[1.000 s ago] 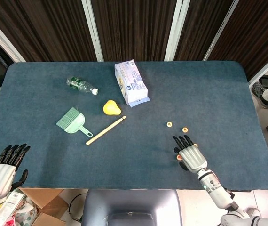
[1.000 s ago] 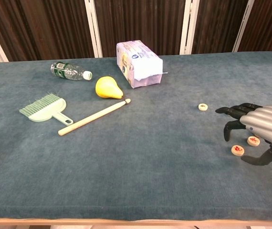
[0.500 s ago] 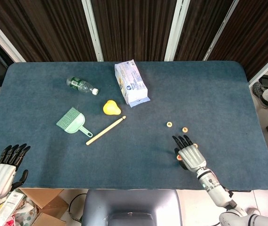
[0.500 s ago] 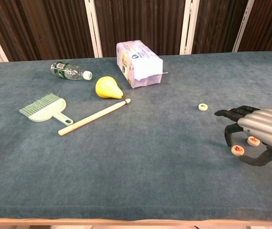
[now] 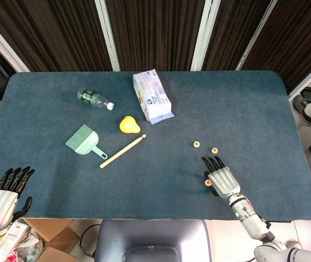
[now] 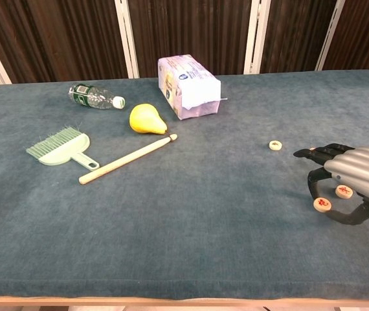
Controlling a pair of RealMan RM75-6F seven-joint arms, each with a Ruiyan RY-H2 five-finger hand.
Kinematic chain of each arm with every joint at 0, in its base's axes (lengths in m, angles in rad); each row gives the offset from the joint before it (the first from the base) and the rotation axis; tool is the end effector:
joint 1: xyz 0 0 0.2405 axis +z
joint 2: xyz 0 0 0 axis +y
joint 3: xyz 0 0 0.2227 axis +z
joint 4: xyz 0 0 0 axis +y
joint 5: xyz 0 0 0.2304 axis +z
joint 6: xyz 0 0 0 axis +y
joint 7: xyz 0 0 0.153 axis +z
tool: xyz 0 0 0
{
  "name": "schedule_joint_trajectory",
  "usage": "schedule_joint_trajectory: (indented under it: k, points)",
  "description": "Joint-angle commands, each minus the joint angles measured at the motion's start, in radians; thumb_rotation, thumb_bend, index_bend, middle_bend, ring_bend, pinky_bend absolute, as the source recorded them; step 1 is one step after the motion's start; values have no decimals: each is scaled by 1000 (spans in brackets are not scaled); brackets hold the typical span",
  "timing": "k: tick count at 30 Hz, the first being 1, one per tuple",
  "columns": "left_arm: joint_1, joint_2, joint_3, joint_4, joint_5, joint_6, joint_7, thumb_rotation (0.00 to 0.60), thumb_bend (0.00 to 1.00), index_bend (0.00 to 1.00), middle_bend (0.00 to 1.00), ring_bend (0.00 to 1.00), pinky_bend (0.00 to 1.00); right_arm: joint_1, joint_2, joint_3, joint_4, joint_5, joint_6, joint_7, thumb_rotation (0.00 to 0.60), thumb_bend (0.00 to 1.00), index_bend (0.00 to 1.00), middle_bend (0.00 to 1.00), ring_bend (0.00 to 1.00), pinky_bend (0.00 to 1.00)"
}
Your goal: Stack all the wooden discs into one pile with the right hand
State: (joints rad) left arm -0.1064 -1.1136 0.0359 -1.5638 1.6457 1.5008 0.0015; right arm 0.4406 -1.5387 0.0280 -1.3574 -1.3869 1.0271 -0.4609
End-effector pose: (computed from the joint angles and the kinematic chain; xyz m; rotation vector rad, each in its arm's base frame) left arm -0.2830 0.1745 0.1133 -1.5762 -0.8396 -0.9068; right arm -0.2318 -0.2608 -0.0431 1.9484 -0.7326 0.6074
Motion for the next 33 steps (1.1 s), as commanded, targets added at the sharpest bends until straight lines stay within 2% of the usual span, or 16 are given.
schedule_joint_trajectory:
  k: [1, 14, 21, 33]
  points:
    - [-1, -1, -1, 2, -2, -2, -1, 600, 506, 6, 40, 11, 40, 1, -1, -2, 1, -2, 3, 2, 600, 482, 611, 6, 0, 0]
    - [2, -2, 0, -1, 0, 3, 3, 600, 507, 6, 40, 11, 40, -27, 50, -4, -2, -27, 79, 71, 600, 490, 645, 23, 0, 0]
    - [-1, -3, 0, -2, -2, -4, 8, 600, 507, 6, 41, 11, 40, -36, 58, 8, 52, 18, 60, 113, 600, 490, 645, 24, 0, 0]
    - [-6, -7, -4, -3, -14, -18, 18, 600, 507, 6, 41, 11, 40, -17, 34, 15, 93, 20, 33, 147, 600, 490, 645, 24, 0, 0]
